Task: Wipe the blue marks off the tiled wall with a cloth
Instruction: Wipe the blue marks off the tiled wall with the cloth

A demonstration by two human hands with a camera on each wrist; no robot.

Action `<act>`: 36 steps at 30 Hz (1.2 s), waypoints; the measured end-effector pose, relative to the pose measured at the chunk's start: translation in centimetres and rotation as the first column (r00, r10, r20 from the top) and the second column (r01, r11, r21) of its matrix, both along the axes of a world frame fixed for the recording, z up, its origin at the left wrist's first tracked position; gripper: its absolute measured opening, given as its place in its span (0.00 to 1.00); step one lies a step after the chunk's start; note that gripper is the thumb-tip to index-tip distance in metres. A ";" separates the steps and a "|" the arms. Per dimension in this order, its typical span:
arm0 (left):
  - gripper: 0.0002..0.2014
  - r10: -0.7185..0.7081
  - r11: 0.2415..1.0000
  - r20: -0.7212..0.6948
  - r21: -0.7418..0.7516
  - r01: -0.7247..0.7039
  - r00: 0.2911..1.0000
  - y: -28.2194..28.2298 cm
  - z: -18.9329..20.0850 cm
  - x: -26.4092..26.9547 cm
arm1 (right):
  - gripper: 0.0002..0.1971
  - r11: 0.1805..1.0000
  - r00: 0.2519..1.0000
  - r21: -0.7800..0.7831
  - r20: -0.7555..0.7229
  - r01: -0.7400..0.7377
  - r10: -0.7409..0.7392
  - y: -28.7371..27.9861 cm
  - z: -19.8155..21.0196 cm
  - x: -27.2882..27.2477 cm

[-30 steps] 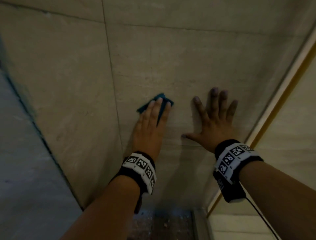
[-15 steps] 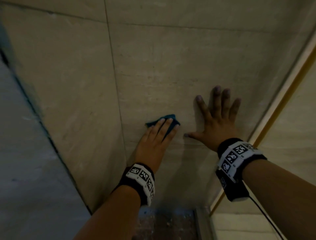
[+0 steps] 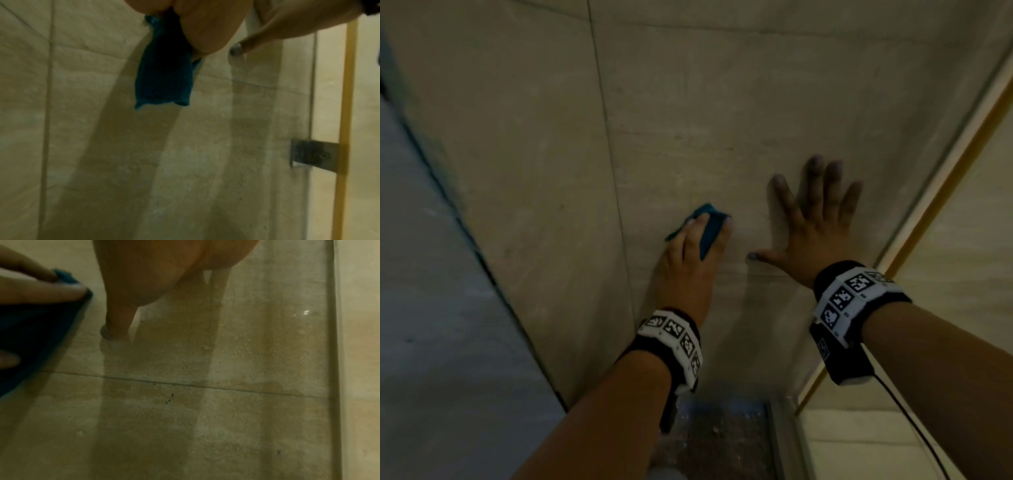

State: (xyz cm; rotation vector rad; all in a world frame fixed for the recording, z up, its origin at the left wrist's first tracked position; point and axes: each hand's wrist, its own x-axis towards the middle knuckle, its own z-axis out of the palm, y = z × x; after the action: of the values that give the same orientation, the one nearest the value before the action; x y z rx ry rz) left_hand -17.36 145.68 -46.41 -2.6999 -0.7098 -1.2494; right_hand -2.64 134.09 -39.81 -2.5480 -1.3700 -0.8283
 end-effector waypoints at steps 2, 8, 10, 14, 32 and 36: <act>0.57 -0.035 0.999 -0.047 -0.023 0.034 0.998 -0.5 -1.0 0.0 | 0.67 1.000 1.000 0.005 0.003 0.003 -0.003 0.0 -0.1 0.0; 0.54 -0.082 0.994 -0.092 -0.075 0.075 0.992 -0.9 -1.3 -0.2 | 0.67 1.000 1.000 0.008 0.011 -0.007 0.007 0.1 -0.2 0.2; 0.51 -0.121 0.987 -0.107 -0.124 0.107 0.987 -1.3 -0.4 -0.4 | 0.67 1.000 1.000 0.019 0.016 -0.014 0.014 0.1 -0.3 0.2; 0.42 -0.255 0.955 -0.226 -0.210 0.209 0.940 -1.6 0.4 -0.7 | 0.66 1.000 1.000 0.026 0.019 -0.013 0.013 0.0 -0.3 0.2; 0.13 -0.313 0.839 -0.398 -0.541 0.055 0.862 -4.6 10.1 -1.9 | 0.43 0.951 0.974 0.282 -0.150 -0.123 0.171 -2.6 2.1 -3.2; 0.14 -0.380 0.776 -0.457 -0.631 0.008 0.805 -5.4 13.2 -1.9 | 0.30 0.963 0.870 0.264 -0.461 -0.057 0.177 -4.1 4.9 -5.3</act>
State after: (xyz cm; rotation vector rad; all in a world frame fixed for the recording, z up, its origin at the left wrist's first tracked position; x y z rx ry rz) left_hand -19.25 140.30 -33.19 -3.4786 -0.8417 -0.1389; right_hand -7.95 130.04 -34.91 -2.2419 -1.1635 -0.2796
